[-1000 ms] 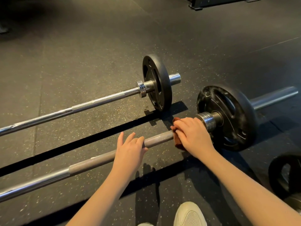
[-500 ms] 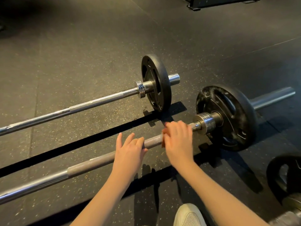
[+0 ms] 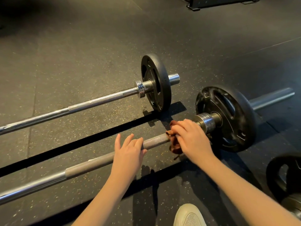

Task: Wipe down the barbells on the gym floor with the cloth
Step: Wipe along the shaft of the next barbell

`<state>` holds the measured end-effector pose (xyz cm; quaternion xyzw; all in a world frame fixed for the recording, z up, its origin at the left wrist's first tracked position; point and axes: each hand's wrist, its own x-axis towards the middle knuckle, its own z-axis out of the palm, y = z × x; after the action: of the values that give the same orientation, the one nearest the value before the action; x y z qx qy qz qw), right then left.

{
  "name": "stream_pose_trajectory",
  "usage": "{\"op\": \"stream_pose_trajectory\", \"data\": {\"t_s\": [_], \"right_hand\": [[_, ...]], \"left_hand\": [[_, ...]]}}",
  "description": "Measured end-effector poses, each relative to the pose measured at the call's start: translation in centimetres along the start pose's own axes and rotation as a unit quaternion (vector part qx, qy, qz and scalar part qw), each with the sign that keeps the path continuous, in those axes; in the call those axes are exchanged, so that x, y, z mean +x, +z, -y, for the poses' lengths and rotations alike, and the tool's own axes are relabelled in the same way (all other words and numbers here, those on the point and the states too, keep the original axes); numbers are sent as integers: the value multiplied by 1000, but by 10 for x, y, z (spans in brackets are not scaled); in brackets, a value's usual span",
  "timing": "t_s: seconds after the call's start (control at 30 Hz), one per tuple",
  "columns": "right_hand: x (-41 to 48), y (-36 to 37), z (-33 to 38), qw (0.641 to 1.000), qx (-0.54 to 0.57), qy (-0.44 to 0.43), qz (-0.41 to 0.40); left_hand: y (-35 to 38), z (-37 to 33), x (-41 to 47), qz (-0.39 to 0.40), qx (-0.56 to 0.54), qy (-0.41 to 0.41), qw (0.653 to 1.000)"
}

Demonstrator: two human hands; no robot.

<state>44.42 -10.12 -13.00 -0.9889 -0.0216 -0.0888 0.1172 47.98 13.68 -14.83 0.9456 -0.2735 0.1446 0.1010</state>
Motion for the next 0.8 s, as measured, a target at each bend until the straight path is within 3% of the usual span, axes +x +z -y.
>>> {"op": "stream_pose_trajectory", "data": {"t_s": [0.07, 0.17, 0.23, 0.33, 0.4, 0.53, 0.6, 0.7, 0.8], "right_hand": [[10, -4, -17, 998, -3, 57, -6], [11, 9, 17, 984, 55, 166, -42], [3, 16, 37, 987, 91, 124, -45], [6, 1, 13, 999, 37, 2, 5], [17, -5, -4, 1000, 3, 15, 8], [23, 10, 23, 981, 57, 178, -54], [12, 20, 47, 987, 74, 126, -62], [13, 11, 32, 997, 76, 0, -9], [31, 4, 9, 996, 41, 80, 2]], "left_hand": [[0, 1, 1, -4, 1, 1, 1000], [1, 0, 1, 0, 4, -3, 1000], [1, -1, 1, -3, 1, -3, 1000], [0, -1, 1, -1, 4, -3, 1000], [-2, -2, 2, 0, 3, 0, 1000], [-1, -1, 2, 11, 6, -3, 1000], [0, 0, 1, 4, 0, -1, 1000], [-2, 1, 1, 0, 2, 7, 1000], [-4, -1, 1, 4, 1, 6, 1000]]}}
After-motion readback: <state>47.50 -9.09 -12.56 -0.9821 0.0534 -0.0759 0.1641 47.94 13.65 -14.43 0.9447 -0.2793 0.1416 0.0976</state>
